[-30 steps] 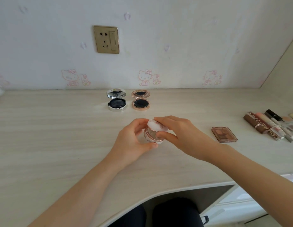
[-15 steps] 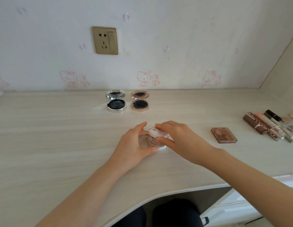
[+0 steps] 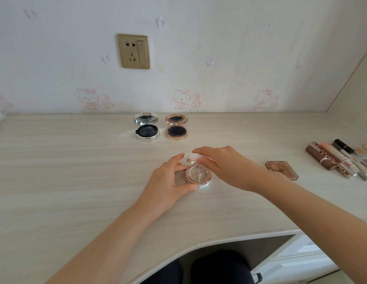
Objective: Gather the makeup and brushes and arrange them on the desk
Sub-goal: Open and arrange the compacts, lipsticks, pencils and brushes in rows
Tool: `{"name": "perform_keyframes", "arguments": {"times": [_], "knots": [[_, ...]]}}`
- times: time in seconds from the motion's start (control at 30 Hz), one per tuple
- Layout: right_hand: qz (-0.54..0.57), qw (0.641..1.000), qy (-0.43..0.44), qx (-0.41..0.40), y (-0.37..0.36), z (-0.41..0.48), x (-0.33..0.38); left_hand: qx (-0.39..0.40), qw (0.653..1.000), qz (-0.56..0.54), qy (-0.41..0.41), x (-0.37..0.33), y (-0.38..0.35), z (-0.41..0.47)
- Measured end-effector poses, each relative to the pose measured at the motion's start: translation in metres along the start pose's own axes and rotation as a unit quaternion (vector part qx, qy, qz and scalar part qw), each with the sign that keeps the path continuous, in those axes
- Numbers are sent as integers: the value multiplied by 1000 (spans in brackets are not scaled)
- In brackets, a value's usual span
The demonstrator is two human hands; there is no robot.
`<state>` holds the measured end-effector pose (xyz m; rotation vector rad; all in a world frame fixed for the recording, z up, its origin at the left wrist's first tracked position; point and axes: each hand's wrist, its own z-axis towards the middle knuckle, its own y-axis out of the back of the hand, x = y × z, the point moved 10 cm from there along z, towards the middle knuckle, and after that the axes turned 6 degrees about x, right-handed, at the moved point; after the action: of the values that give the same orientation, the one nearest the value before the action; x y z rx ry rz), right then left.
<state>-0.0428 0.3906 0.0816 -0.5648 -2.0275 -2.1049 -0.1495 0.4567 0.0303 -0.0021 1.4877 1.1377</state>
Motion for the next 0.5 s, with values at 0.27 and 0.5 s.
{"name": "perform_keyframes", "arguments": {"times": [0.27,0.5], "knots": [[4,1000,8,5,0,-3,2,1,1000,2,-2,-1,0,0],[4,1000,12,1,-1,-7,1,-3,1000,4,-3,-2,1,-1]]}}
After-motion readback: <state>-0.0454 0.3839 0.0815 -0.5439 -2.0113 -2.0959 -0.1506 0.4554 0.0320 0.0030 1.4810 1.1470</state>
